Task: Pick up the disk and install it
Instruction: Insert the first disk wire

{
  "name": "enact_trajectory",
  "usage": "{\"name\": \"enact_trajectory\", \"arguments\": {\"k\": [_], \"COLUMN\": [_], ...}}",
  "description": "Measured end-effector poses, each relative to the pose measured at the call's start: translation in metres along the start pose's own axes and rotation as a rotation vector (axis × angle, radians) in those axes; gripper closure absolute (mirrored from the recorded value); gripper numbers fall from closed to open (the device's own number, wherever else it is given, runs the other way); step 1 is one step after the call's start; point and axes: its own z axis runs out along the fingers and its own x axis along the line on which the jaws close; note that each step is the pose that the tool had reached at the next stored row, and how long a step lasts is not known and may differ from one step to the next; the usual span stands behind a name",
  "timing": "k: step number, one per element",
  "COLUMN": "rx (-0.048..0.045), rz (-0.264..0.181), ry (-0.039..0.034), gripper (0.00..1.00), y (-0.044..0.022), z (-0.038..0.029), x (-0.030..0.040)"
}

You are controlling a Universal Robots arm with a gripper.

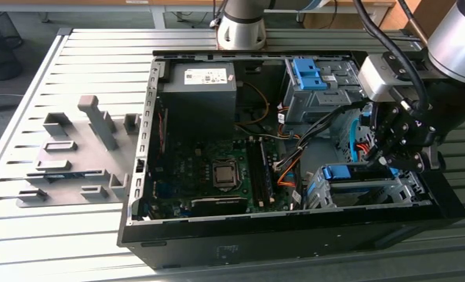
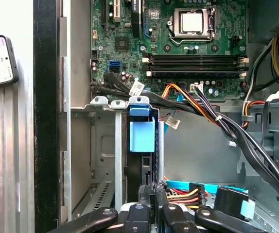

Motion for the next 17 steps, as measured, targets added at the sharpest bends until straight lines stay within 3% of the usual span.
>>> {"name": "enact_trajectory", "arguments": {"k": [9,10,13,17], "rx": [0.0000,-0.0001,-0.0007,-0.0007], "rz": [0.002,0.004,0.005,0.023], "ry": [-0.0014,-0.0048,-0.0258,-0.0286], "gripper": [0.84,0.84,0.84,0.84], "y": [0.0000,0.0000,-0.0001,-0.0001], "z": [-0.0026,-0.0027,-0.0026,-0.0019], "x": [0.0000,0.0001,0.0017,0.0028]}}
